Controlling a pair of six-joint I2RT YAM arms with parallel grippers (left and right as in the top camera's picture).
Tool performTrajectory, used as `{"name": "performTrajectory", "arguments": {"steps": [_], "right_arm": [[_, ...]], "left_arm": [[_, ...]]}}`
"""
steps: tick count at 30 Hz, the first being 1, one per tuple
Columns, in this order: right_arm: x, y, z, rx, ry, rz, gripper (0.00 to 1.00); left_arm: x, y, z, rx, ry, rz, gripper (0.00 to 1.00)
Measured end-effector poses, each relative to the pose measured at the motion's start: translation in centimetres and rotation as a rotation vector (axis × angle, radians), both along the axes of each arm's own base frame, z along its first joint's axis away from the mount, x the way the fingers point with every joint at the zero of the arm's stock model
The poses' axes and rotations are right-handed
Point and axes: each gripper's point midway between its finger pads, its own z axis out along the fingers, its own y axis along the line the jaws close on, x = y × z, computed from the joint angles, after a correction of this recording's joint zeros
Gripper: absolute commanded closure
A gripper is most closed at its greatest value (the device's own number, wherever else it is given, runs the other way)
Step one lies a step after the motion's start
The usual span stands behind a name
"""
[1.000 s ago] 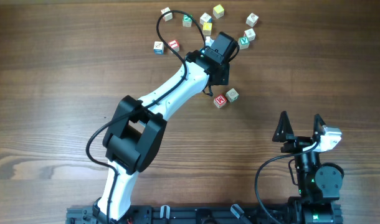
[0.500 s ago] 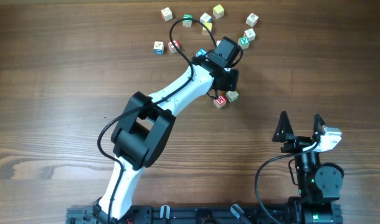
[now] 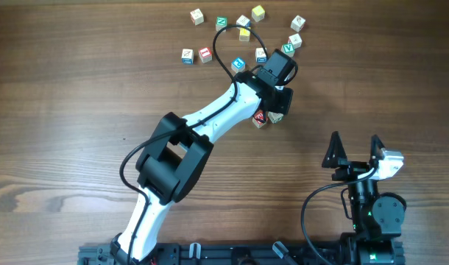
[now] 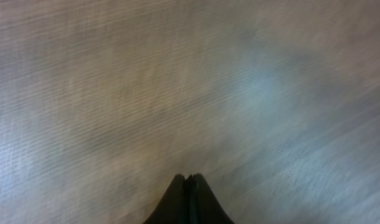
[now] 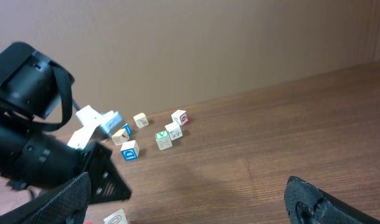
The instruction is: Form a tower
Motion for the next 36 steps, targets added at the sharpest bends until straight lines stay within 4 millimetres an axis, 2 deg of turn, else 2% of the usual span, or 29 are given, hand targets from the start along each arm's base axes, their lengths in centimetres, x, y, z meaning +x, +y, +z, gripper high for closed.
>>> {"name": "performTrajectory", "arguments": {"steps": [3, 10, 13, 36], "right_arm": [[0.0, 0.0, 0.0, 0.000, 0.000, 0.000, 0.00], [0.0, 0.0, 0.0, 0.000, 0.000, 0.000, 0.00], [0.0, 0.0, 0.0, 0.000, 0.000, 0.000, 0.00], [0.0, 0.0, 0.0, 0.000, 0.000, 0.000, 0.00]], "left_arm": [[0.9, -1.4, 1.0, -0.066, -0.046, -0.018, 0.96], [-2.0, -1.8, 0.0, -0.045, 0.048, -0.067, 0.96], [-2.3, -1.8, -0.1, -0.040, 0.054, -0.071, 0.96], [-4.5, 0.2, -1.6, 0.061, 0.138, -0.113, 0.96]]}}
